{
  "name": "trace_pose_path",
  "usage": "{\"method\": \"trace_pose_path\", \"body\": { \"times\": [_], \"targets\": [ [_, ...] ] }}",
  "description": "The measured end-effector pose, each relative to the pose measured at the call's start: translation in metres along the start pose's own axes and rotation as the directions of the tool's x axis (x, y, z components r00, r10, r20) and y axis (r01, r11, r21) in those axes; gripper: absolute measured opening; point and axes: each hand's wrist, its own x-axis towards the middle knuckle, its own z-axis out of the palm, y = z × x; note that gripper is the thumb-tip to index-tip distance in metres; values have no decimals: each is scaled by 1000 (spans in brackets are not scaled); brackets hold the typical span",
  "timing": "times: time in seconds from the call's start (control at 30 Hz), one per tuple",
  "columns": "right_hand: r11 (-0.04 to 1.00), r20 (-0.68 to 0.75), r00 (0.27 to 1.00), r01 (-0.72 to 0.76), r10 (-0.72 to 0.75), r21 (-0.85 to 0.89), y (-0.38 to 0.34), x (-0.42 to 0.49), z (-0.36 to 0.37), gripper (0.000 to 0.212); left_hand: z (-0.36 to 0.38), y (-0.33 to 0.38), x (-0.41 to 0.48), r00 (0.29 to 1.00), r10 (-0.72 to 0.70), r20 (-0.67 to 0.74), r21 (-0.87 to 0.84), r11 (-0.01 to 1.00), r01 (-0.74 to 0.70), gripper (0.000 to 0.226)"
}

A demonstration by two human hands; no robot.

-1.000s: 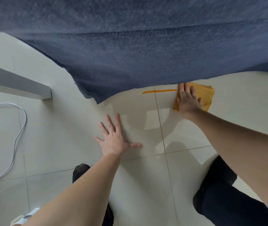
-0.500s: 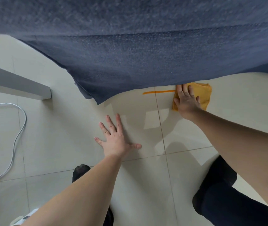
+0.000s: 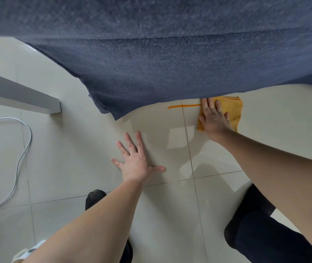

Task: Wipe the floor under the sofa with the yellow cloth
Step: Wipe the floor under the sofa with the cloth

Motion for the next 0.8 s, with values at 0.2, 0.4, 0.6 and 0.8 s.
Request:
{"method": "trace_pose_path", "body": {
  "times": [0.2, 0.4, 0.6, 0.8],
  "targets": [
    [999, 26, 1000, -2, 3, -44, 30, -19, 4, 71, -1, 1, 1, 1000, -4, -6, 0, 1000, 4, 162],
    [997, -24, 998, -63, 64, 48, 4, 7, -6, 70, 0, 0, 0, 1000, -1, -14, -5, 1000, 1, 163],
    [989, 31, 994, 111, -109, -92, 10, -20, 7, 69, -1, -1, -1, 1000, 4, -22, -9, 1000, -4, 162],
    [997, 24, 1000, 20, -18, -80, 20, -10, -4, 72, 0, 0, -1, 1000, 1, -24, -21, 1000, -2, 163]
  ]
}}
